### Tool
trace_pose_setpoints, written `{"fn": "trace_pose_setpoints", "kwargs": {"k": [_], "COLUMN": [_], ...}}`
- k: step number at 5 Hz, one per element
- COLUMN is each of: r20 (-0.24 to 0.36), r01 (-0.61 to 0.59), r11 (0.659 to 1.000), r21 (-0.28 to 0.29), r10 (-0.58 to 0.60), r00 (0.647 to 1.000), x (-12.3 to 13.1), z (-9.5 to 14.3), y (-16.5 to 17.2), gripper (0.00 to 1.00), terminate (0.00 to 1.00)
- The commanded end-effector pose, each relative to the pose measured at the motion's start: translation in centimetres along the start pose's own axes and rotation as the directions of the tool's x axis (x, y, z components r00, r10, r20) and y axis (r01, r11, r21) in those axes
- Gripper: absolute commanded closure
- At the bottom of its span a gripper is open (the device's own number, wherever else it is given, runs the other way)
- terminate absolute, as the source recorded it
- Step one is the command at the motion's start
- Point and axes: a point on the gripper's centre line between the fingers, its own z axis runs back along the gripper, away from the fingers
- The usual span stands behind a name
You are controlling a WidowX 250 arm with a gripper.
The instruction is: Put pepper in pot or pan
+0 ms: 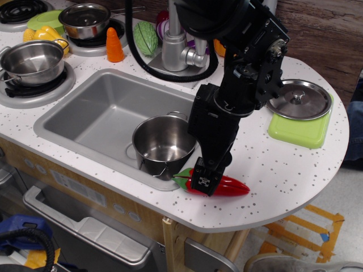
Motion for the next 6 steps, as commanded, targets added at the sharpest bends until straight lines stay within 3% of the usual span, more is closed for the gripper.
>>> {"fn": "trace_pose_setpoints", "kwargs": {"k": [1, 5, 6], "r20": [0.0, -0.057, -0.055], "r01": [0.0, -0.073, -0.086], "r11": [1.0, 0.997, 0.995], "r21": [0.0, -0.034, -0.05], "r10": [0.0, 0.071, 0.084], "r00": [1.0, 0.996, 0.995], "x": [0.0, 0.2, 0.0], "z": [0.0, -2.4, -2.7], "y": [0.0, -0.3, -0.4], "gripper": [0.0, 0.0, 1.0], "terminate": [0.0, 0.0, 0.0]}}
